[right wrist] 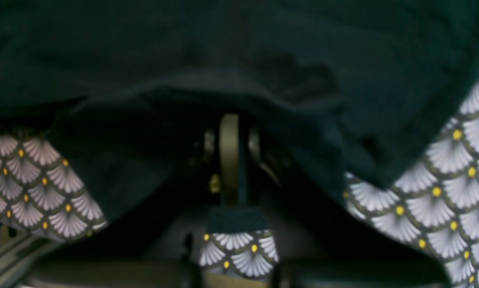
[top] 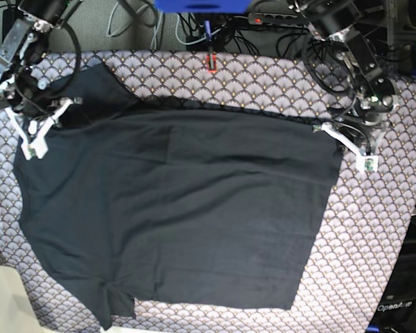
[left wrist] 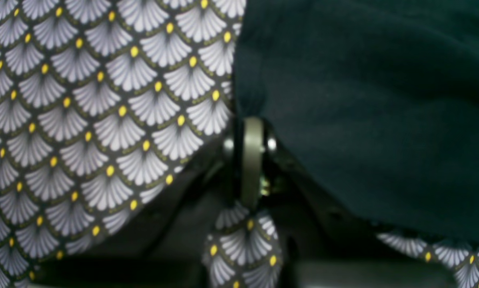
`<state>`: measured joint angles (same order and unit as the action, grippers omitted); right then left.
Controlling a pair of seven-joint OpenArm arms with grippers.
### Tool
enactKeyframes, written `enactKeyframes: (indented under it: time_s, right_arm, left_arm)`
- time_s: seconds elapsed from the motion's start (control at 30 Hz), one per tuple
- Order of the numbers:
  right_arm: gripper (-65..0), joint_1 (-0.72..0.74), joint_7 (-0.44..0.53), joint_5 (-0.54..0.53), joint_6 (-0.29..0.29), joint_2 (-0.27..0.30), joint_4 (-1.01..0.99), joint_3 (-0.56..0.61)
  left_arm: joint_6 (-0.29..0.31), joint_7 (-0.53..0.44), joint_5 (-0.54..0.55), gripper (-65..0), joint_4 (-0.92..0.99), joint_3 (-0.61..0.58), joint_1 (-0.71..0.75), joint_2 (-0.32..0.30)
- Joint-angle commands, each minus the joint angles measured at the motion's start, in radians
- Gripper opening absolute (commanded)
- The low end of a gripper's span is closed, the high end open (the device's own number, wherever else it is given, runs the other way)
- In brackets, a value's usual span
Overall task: Fold the T-shirt properly
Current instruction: 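Drag the held shoulders further toward the hem, folding the shirt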
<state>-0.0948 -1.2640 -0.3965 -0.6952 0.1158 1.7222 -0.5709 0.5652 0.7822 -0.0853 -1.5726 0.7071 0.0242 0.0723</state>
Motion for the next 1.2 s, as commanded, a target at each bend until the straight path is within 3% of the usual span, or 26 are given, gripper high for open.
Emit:
enactKeyframes:
  time_s: [0.0, 0.37, 0.5, 0.73, 1.17]
  right_arm:
    - [-64.4, 0.011, 0.011, -0.005, -0.003, 0.015, 0.020, 0.002]
    - [-63.0, 0.013, 0.005, -0.003, -0.003, 0.049, 0.048, 0.009]
    - [-54.0, 0.008, -0.001, -0.003, -0.003, 0.083, 0.075, 0.002]
    - [-39.0, 0.008, -0.001, -0.002, -0.003, 0.078, 0.068, -0.071]
    - [-38.0, 0.013, 0.051, -0.009, -0.003, 0.098, -0.069, -0.071]
  left_arm:
    - [-0.001, -0.020, 0.012, -65.0, -0.016, 0.001, -0.014, -0.007]
    - [-0.001, -0.020, 0.012, -65.0, -0.012, -0.002, -0.020, -0.007]
    - [-0.003, -0.020, 0.012, -65.0, -0.012, -0.005, -0.020, -0.004]
    - [-0.003, -0.020, 0.012, -65.0, -0.012, -0.007, -0.019, -0.002]
    - [-0.003, -0.020, 0.011, -65.0, -0.021, 0.000, -0.013, -0.006]
